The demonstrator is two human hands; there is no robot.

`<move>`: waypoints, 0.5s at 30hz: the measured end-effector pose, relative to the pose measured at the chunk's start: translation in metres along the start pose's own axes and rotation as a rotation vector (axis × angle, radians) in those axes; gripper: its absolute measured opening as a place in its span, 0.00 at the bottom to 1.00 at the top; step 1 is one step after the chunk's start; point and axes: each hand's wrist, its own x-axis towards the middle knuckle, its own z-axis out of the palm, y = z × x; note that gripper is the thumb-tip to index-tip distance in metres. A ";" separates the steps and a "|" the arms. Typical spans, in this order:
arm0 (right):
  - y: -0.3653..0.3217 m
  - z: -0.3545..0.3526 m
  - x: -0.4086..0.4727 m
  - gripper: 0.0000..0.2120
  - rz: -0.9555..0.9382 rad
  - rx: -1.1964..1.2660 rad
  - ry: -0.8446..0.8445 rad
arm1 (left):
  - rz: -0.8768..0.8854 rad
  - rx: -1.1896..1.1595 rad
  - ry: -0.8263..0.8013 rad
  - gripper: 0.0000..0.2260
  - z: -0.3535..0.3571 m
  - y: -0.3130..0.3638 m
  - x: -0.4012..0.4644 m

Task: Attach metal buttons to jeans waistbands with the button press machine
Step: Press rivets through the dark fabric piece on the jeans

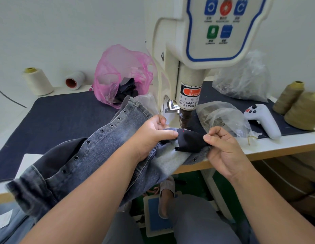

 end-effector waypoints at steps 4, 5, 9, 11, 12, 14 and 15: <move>-0.001 0.000 0.000 0.09 0.006 0.001 0.000 | 0.005 -0.012 -0.008 0.17 0.001 0.001 -0.001; -0.001 -0.001 0.000 0.09 0.007 0.001 -0.001 | 0.006 -0.014 -0.001 0.18 0.001 0.002 -0.001; 0.000 -0.001 0.000 0.09 0.002 0.002 -0.008 | -0.004 0.013 -0.008 0.22 0.001 0.005 -0.003; 0.000 -0.001 0.001 0.09 0.000 0.003 -0.008 | -0.011 0.011 -0.045 0.21 0.002 0.006 -0.005; 0.000 -0.001 0.001 0.09 0.001 0.003 -0.008 | -0.012 0.012 -0.057 0.21 0.002 0.006 -0.005; 0.000 -0.001 0.001 0.09 0.004 0.005 -0.008 | -0.012 0.028 -0.061 0.21 0.003 0.006 -0.006; 0.000 -0.001 0.001 0.09 0.004 0.005 -0.008 | -0.013 0.044 -0.060 0.21 0.003 0.006 -0.006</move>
